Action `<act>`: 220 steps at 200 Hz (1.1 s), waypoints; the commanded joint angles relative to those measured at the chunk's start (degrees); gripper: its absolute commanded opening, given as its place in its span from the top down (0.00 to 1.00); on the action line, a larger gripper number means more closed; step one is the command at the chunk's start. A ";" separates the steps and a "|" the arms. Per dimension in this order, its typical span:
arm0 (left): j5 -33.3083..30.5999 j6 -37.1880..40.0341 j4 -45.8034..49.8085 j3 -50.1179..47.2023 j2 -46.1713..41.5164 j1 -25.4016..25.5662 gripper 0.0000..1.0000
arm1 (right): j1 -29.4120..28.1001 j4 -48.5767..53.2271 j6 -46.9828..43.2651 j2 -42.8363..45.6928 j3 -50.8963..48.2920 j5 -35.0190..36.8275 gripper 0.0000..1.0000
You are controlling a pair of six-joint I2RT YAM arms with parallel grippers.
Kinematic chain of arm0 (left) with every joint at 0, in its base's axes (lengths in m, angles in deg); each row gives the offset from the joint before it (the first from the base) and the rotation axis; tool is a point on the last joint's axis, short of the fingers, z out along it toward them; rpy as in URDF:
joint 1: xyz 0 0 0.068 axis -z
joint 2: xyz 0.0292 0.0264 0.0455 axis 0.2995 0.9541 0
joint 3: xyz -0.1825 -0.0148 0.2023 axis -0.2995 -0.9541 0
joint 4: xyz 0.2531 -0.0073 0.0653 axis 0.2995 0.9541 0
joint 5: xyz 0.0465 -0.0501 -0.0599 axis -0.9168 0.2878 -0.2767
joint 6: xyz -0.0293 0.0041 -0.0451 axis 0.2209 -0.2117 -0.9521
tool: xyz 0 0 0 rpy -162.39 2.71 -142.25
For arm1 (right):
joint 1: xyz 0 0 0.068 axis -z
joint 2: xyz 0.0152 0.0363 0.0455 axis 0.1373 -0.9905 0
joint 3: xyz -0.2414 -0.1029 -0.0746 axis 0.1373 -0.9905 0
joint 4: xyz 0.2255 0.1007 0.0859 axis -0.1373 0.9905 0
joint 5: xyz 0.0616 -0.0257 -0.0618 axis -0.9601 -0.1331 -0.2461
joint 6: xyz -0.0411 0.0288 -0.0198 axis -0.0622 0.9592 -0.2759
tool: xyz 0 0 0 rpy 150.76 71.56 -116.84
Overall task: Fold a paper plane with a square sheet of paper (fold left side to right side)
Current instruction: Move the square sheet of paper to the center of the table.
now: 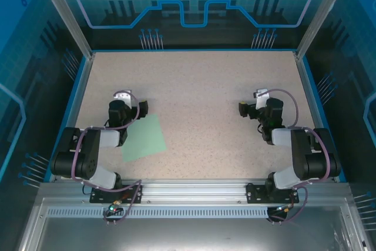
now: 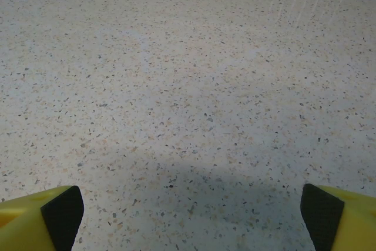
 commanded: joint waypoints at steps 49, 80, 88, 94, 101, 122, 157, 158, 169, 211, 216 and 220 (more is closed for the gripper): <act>1.28 1.09 -0.73 1.46 0.44 -0.35 0.01 | -0.92 -1.81 -0.26 -0.68 1.06 -0.23 0.01; 1.37 1.05 -0.77 1.46 0.43 -0.34 0.01 | -0.93 -1.81 -0.28 -0.67 1.06 -0.26 0.01; 1.39 1.02 -0.71 1.48 0.50 -0.35 0.01 | -0.88 -1.81 -0.21 -0.68 1.05 -0.28 0.01; 1.35 1.06 -0.72 1.43 0.48 -0.34 0.01 | -0.89 -1.81 -0.19 -0.67 1.06 -0.19 0.01; 1.40 1.06 -0.64 1.44 0.43 -0.38 0.01 | -0.90 -1.81 -0.19 -0.68 1.06 -0.15 0.01; 1.54 0.98 -0.57 1.56 0.47 -0.42 0.01 | -0.88 -1.81 -0.13 -0.68 1.06 -0.19 0.01; 1.67 0.97 -0.67 1.45 0.48 -0.51 0.01 | -0.87 -1.81 -0.21 -0.68 1.06 -0.25 0.01; 1.64 0.97 -0.66 1.48 0.50 -0.56 0.01 | -0.92 -1.81 -0.21 -0.68 1.06 -0.22 0.01; 1.64 1.02 -0.73 1.44 0.44 -0.52 0.01 | -0.91 -1.78 -0.20 -0.66 1.06 -0.27 0.01; -2.37 -0.96 10.23 5.48 -5.07 -0.34 0.01 | -0.69 -1.96 0.07 -0.60 0.99 -0.25 0.01; -2.30 -2.15 16.65 7.68 -6.33 -0.34 0.01 | -0.64 -1.78 0.23 -0.53 1.02 0.19 0.01; -1.99 -3.21 21.51 9.96 -7.23 -0.34 0.01 | -0.69 -1.50 0.45 -0.43 1.16 0.51 0.01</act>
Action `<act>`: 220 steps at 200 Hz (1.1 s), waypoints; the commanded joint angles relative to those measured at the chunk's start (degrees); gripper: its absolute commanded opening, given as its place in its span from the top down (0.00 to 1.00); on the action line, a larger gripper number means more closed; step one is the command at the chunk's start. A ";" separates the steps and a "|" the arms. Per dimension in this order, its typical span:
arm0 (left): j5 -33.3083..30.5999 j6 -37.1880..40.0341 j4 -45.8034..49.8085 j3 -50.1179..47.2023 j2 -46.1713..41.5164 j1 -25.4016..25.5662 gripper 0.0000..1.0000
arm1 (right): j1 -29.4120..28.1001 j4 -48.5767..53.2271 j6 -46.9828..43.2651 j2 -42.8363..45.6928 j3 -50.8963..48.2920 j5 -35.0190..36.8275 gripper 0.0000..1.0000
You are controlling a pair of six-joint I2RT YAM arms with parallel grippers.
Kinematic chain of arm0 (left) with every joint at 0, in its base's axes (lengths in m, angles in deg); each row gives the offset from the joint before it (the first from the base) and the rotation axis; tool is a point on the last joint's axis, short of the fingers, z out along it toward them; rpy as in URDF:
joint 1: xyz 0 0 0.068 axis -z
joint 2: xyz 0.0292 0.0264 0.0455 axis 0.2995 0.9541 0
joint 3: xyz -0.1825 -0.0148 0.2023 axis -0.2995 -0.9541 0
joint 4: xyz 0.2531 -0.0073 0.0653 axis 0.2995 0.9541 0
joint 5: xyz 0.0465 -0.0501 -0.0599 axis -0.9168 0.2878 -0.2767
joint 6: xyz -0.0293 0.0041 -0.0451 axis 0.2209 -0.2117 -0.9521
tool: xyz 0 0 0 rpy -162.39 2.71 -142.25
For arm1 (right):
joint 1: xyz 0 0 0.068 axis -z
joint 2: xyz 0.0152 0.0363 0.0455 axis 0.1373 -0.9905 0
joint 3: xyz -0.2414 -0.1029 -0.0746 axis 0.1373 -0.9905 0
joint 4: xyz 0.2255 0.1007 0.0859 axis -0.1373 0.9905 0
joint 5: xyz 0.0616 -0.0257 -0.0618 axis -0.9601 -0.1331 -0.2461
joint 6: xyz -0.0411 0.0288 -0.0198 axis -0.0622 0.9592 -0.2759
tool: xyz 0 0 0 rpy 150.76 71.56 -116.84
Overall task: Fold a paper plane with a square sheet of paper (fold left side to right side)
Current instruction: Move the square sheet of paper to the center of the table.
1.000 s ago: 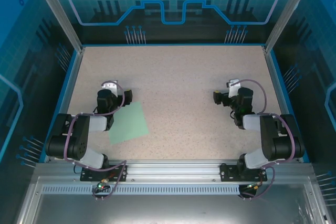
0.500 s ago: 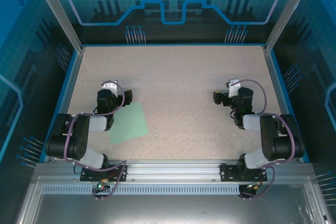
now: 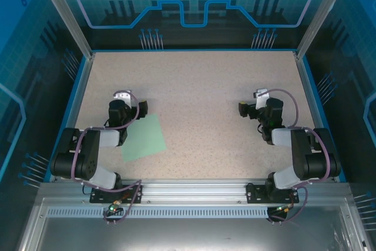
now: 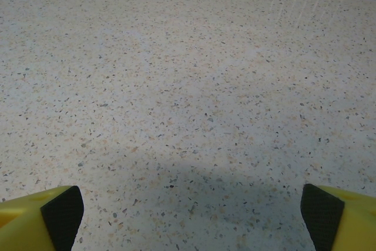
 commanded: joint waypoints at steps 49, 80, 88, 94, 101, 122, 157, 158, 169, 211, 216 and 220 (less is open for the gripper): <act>-4.37 -14.47 54.34 22.06 -10.15 7.31 0.01 | -0.63 17.11 2.15 6.96 7.67 -0.04 0.01; -4.63 -26.09 71.96 25.51 -8.18 8.14 0.01 | -1.56 25.15 4.76 14.09 7.61 -1.59 0.01; -4.59 -28.32 75.60 25.75 -7.78 8.27 0.01 | -2.31 29.11 5.19 16.07 8.15 -0.01 0.01; -4.35 -29.46 77.93 25.72 -7.46 8.36 0.01 | -2.54 31.91 5.78 17.31 8.63 0.59 0.01; -4.00 -30.30 80.02 25.38 -7.32 8.53 0.01 | -2.70 34.00 6.56 18.97 8.98 0.87 0.01; -2.35 -31.68 83.17 23.77 -7.15 8.89 0.01 | -3.18 37.95 7.56 23.37 8.94 1.25 0.01; -0.56 -31.67 82.37 21.98 -3.75 9.07 0.01 | -3.75 41.24 7.74 26.78 9.13 1.85 0.01; -0.47 -31.62 82.29 22.02 -3.60 9.07 0.01 | -3.83 41.25 7.72 26.80 9.14 1.83 0.01; 0.51 -31.18 81.62 22.48 -1.49 9.22 0.01 | -3.93 41.75 7.80 27.09 9.14 1.89 0.01; 1.39 -29.38 81.50 26.16 7.34 11.33 0.01 | -4.17 43.16 7.69 28.47 8.76 2.63 0.01; 1.38 -29.40 81.50 26.40 8.08 11.56 0.01 | -4.26 43.19 7.63 28.72 8.61 2.70 0.01; 1.44 -29.41 81.48 26.65 8.81 11.88 0.01 | -4.22 43.27 7.67 28.90 8.47 2.92 0.01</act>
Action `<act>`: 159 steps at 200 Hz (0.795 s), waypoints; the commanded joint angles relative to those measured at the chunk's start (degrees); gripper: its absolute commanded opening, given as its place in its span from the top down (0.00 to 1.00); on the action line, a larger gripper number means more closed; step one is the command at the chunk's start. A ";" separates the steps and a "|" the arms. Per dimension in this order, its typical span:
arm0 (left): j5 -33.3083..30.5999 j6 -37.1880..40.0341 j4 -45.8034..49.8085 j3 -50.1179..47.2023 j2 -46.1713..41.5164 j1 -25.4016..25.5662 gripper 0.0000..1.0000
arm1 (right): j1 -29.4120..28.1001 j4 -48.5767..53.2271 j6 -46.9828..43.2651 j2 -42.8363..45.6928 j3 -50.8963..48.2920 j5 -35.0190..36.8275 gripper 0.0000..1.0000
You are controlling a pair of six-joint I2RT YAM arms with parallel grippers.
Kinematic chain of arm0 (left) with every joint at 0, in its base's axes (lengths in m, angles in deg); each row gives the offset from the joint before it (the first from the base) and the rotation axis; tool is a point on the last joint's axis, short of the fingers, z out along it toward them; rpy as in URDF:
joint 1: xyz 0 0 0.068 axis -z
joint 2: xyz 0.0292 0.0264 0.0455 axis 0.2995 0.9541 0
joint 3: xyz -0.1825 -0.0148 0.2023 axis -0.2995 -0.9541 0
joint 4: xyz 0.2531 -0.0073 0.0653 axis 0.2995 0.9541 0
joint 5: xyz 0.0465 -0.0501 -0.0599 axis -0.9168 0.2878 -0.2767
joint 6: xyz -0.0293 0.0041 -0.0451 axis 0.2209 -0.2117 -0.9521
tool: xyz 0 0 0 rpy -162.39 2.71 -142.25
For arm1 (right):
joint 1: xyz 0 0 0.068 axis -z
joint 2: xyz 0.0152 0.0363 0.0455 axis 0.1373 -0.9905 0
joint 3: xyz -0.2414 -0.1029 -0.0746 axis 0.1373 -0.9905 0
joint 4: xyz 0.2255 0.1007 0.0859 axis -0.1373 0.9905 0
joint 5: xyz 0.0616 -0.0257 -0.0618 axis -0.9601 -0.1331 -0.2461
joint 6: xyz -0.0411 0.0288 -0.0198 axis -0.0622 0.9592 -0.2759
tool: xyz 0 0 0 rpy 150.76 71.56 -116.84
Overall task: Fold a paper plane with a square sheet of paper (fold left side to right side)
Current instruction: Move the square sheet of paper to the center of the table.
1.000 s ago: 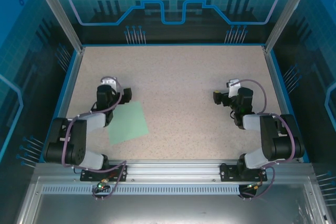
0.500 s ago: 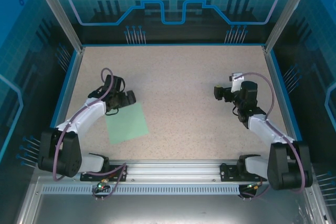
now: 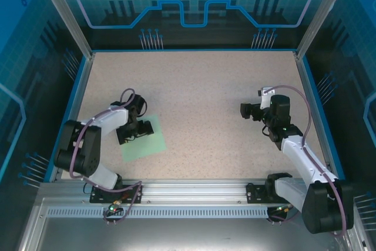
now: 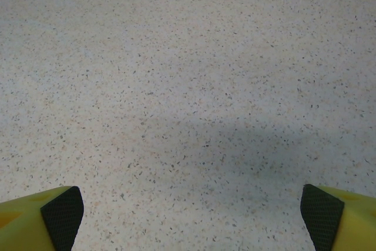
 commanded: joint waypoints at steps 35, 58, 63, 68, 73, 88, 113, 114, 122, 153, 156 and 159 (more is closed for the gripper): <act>1.54 0.03 1.93 5.54 6.46 3.82 0.02 | -1.03 2.52 0.58 2.73 0.44 1.72 0.01; 3.11 -1.42 0.95 7.78 8.33 5.76 0.01 | -1.06 2.83 0.18 2.73 0.57 1.99 0.01; 3.81 -1.69 0.56 8.32 8.92 6.30 0.01 | -1.06 2.82 0.23 2.73 0.58 2.01 0.01; 4.49 -2.01 0.31 9.02 9.70 6.81 0.01 | -1.05 2.84 0.21 2.77 0.64 2.11 0.01; 4.93 -2.32 0.17 9.76 10.46 7.41 0.01 | -1.04 2.91 0.24 2.81 0.60 2.09 0.01; 5.75 -3.43 -0.22 12.02 12.69 9.69 0.01 | -1.06 3.22 0.24 2.99 0.61 1.98 0.01; 6.87 -4.51 -0.38 16.93 16.82 13.87 0.01 | -1.02 3.77 0.73 3.74 0.48 1.90 0.01; 6.90 -4.54 -0.37 17.24 16.99 13.96 0.01 | -1.00 3.82 0.70 3.76 0.48 1.90 0.01; 6.99 -4.91 -0.16 18.94 18.49 15.23 0.01 | -1.00 4.09 0.88 3.92 0.57 1.69 0.01; 8.12 -5.71 -0.18 25.42 24.05 19.20 0.01 | -1.10 5.86 1.72 3.79 1.60 -0.01 0.01; 8.27 -5.79 -0.17 25.86 24.51 19.53 0.01 | -1.13 6.08 1.81 3.72 1.69 -0.24 0.01; 8.46 -5.87 -0.19 26.55 24.91 19.80 0.01 | -1.09 6.26 1.89 3.63 1.84 -0.35 0.01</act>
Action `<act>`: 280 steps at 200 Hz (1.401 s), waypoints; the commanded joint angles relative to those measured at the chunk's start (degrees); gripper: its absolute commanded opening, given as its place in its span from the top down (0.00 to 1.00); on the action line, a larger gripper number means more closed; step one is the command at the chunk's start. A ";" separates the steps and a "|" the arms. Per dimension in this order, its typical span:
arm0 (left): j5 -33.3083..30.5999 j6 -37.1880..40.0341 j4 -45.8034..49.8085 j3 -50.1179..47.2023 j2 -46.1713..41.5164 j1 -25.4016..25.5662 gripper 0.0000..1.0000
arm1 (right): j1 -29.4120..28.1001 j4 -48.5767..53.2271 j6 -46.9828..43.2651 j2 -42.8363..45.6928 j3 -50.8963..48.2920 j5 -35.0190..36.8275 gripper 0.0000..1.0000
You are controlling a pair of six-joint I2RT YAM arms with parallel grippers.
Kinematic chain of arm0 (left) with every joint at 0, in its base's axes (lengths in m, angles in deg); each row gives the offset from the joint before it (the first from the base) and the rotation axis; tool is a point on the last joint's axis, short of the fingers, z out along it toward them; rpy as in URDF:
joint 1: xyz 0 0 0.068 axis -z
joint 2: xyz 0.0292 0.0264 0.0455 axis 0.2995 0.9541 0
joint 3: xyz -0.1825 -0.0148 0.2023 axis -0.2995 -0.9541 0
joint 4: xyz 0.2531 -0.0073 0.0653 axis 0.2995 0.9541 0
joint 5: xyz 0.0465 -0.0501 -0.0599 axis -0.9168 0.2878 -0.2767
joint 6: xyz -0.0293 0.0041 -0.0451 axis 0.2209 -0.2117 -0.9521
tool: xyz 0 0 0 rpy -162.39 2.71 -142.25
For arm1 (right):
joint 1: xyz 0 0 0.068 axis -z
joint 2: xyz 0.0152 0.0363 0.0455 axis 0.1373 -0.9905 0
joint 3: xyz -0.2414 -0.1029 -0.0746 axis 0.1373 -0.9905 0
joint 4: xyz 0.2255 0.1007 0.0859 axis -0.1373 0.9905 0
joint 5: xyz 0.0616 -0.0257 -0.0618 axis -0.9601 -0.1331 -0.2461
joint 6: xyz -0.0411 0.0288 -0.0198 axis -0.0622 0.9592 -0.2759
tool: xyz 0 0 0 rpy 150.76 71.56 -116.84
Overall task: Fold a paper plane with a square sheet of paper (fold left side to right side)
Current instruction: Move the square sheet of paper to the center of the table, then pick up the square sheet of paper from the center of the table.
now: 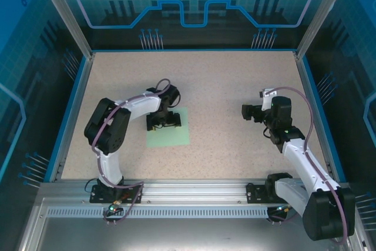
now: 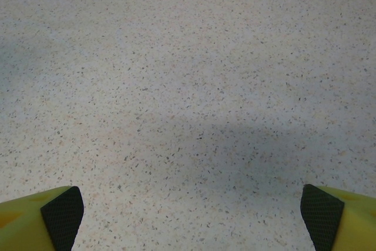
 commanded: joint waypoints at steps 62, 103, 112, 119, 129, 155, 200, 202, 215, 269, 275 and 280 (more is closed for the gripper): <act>10.98 -2.17 -5.73 8.10 4.84 4.65 0.01 | -1.60 6.75 7.91 -3.82 6.81 -3.62 0.01; 10.85 -0.12 -5.34 4.99 -3.67 1.46 0.01 | -3.91 9.15 15.78 -11.93 12.48 -7.50 0.01; 11.79 0.05 -5.91 3.06 -5.60 0.00 0.01 | -5.27 8.58 16.87 -14.02 13.42 -7.63 0.01; 12.75 0.15 -6.49 1.41 -7.00 -1.01 0.01 | -6.74 8.03 17.41 -15.63 14.08 -7.19 0.01; 14.32 0.44 -7.40 -1.05 -8.81 -2.33 0.01 | -9.29 7.84 17.76 -18.28 15.55 -5.88 0.01; 17.41 1.78 -9.60 -6.47 -11.39 -4.01 0.04 | -15.91 11.24 17.69 -27.43 22.93 -2.38 0.01; 23.84 1.05 -16.60 -12.93 -10.27 -5.41 0.30 | -22.99 22.66 19.09 -47.58 40.84 1.07 0.01; 23.75 1.04 -16.66 -13.02 -10.15 -5.43 0.31 | -23.23 23.56 19.06 -48.42 41.73 1.01 0.01; 22.84 1.03 -16.18 -13.46 -9.75 -5.47 0.32 | -24.56 27.53 18.99 -54.22 47.75 1.07 0.01; 20.67 1.29 -15.64 -15.71 -9.04 -5.44 0.36 | -28.94 31.23 20.43 -63.93 55.63 2.32 0.01; 20.57 1.35 -15.71 -16.04 -8.98 -5.43 0.37 | -29.31 31.24 20.58 -64.40 55.74 2.13 0.01; 20.40 1.38 -15.71 -16.22 -8.88 -5.37 0.37 | -29.57 31.32 20.65 -64.76 55.69 1.98 0.01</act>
